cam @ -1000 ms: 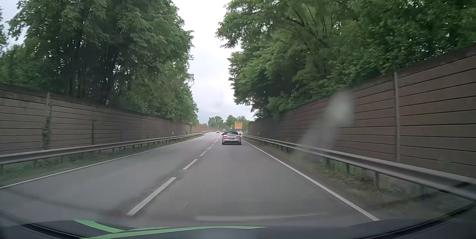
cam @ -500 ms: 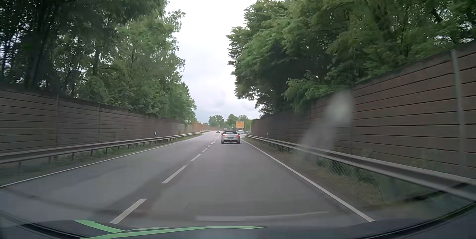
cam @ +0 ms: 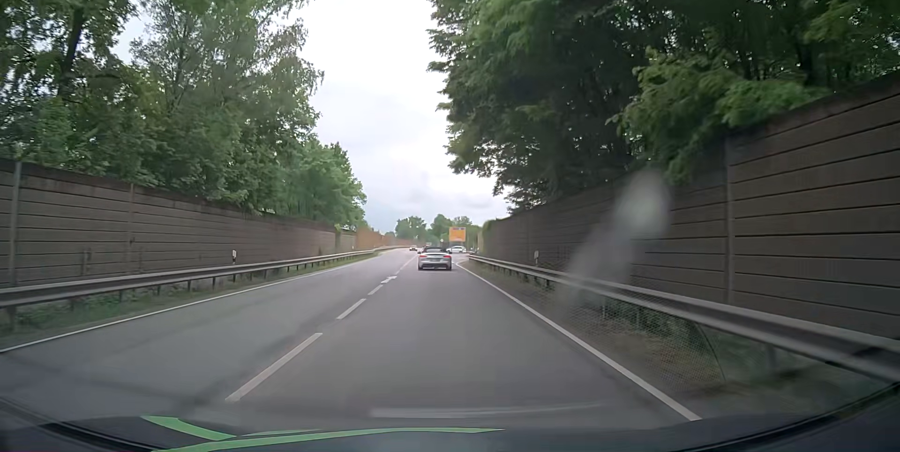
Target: Follow the waypoints while adhering to traffic rules and regulations
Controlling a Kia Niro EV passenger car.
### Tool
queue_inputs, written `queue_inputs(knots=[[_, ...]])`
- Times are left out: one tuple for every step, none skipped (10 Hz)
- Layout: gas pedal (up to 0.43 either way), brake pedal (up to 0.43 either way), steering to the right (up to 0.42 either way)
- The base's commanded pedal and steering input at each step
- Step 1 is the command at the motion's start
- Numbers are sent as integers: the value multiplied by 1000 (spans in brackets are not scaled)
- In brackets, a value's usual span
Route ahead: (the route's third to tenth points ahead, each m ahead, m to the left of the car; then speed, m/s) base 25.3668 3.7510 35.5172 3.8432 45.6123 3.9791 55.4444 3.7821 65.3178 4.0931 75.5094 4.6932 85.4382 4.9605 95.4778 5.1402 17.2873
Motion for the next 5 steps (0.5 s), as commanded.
queue_inputs(knots=[[0, 0, -2], [0, 0, -2], [0, 0, -2], [0, 0, -2], [0, 0, -2]])
